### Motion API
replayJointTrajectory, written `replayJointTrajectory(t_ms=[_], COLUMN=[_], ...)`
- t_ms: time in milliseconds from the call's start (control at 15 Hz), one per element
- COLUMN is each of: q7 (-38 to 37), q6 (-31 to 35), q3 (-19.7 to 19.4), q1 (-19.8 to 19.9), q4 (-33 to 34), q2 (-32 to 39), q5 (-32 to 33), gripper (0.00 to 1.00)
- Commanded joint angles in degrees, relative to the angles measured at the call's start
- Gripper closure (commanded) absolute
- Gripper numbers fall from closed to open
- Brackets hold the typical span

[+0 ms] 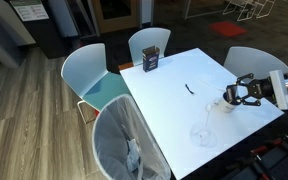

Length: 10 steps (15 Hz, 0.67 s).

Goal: Put some of the of the object from the box in the cup and put back the box on the table

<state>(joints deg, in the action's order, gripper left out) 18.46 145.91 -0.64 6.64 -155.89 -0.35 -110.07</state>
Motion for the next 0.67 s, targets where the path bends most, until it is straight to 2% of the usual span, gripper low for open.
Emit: replayJointTrajectory(t_ms=[0, 600], q7=[-2.36, -6.74], q6=[-2.68, -6.02], q3=[-1.25, -1.36], q1=[-1.11, -1.8], q4=[-1.53, -2.23], q2=[-3.04, -3.17], q5=[2.21, 6.87], gripper=[0.63, 0.63])
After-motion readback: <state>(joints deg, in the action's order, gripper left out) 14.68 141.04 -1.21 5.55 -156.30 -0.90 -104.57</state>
